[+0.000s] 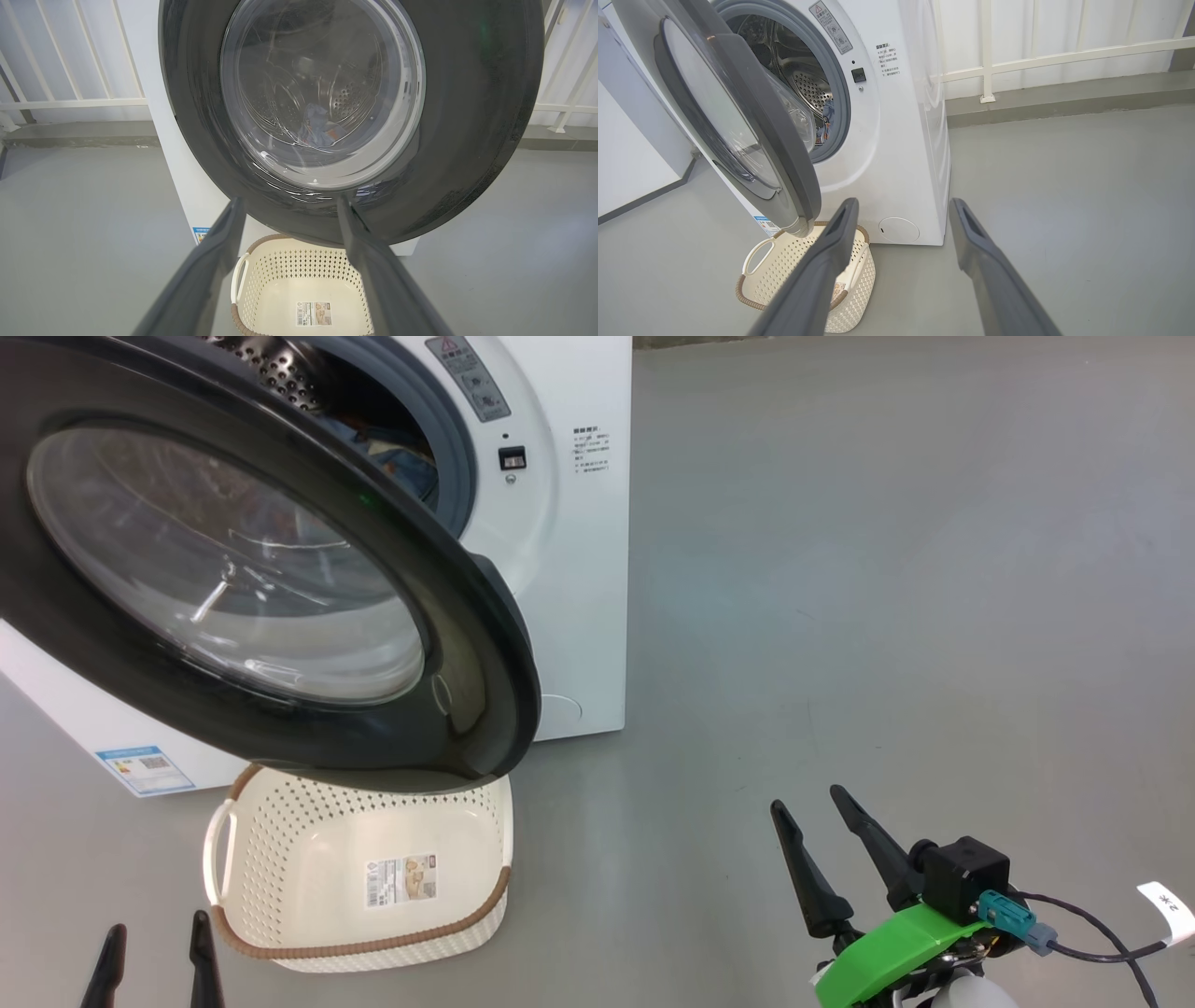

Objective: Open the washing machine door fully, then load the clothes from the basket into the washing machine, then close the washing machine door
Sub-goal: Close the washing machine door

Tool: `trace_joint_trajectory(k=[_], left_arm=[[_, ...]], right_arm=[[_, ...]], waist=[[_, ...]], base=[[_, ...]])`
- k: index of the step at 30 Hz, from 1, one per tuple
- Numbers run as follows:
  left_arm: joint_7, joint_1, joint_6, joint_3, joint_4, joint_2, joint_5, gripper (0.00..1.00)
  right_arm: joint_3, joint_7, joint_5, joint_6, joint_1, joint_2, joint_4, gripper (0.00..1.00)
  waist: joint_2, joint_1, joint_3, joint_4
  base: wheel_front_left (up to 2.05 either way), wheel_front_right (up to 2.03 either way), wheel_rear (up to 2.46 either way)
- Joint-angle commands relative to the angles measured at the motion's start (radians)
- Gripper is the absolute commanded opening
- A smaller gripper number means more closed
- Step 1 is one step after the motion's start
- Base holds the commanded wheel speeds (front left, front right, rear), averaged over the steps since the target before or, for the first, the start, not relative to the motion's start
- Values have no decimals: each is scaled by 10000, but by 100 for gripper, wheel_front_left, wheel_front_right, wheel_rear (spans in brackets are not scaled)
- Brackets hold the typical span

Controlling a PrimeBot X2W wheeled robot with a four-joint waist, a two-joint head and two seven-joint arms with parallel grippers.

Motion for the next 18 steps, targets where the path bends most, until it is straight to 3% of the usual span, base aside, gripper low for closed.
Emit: trace_joint_trajectory(k=[1, 13, 14, 16, 17, 18], left_arm=[[-81, -213, 101, 357, -173, 71, 56, 100], [-81, -268, 211, 219, -129, 64, -406, 100], [-82, -273, 228, 214, -121, 64, -446, 100], [-82, -289, 271, 194, -121, 64, -487, 100], [-82, -293, 291, 163, -117, 63, -503, 100], [-82, -299, 300, 132, -118, 63, -521, 100]], right_arm=[[216, -130, -75, 62, -9, 70, -224, 100], [223, -130, -81, 62, -38, 70, -178, 100], [229, -130, -77, 62, -43, 70, -159, 91], [249, -130, -89, 62, -55, 70, -121, 18], [250, -130, -92, 62, -61, 70, -106, 0], [234, -130, -90, 62, -65, 70, -106, 0]], waist=[[0, 0, 1, 5], [0, 0, 59, 19], [0, 0, 66, 20], [0, 0, 77, 27], [0, 0, 78, 33], [0, 0, 79, 38]], base=[[0, 0, 0], [0, 0, 0], [0, 0, 0], [0, 0, 0], [0, 0, 0], [0, 0, 0]])
